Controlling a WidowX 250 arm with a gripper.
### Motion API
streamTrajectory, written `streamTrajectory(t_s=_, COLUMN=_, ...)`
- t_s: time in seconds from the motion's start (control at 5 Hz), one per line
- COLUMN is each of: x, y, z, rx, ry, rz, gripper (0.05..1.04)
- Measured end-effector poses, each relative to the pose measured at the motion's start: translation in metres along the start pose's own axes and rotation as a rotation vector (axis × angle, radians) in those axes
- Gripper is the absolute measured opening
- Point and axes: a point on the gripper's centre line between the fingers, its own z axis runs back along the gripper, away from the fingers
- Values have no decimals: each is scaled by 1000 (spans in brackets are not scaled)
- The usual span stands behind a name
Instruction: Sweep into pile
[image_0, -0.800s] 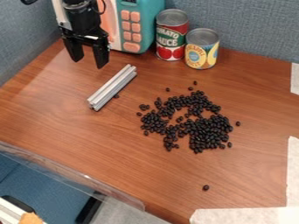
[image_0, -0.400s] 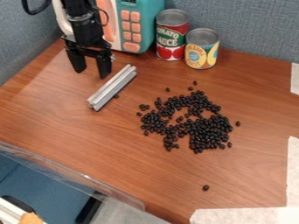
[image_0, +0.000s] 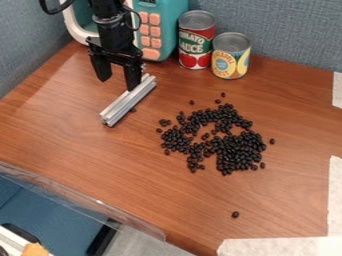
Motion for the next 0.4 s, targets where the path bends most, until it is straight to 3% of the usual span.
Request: streamTrajectory(t_s=0.4, x=2, y=-7, z=-6, rx=15, ry=23, rz=-33, gripper=1000)
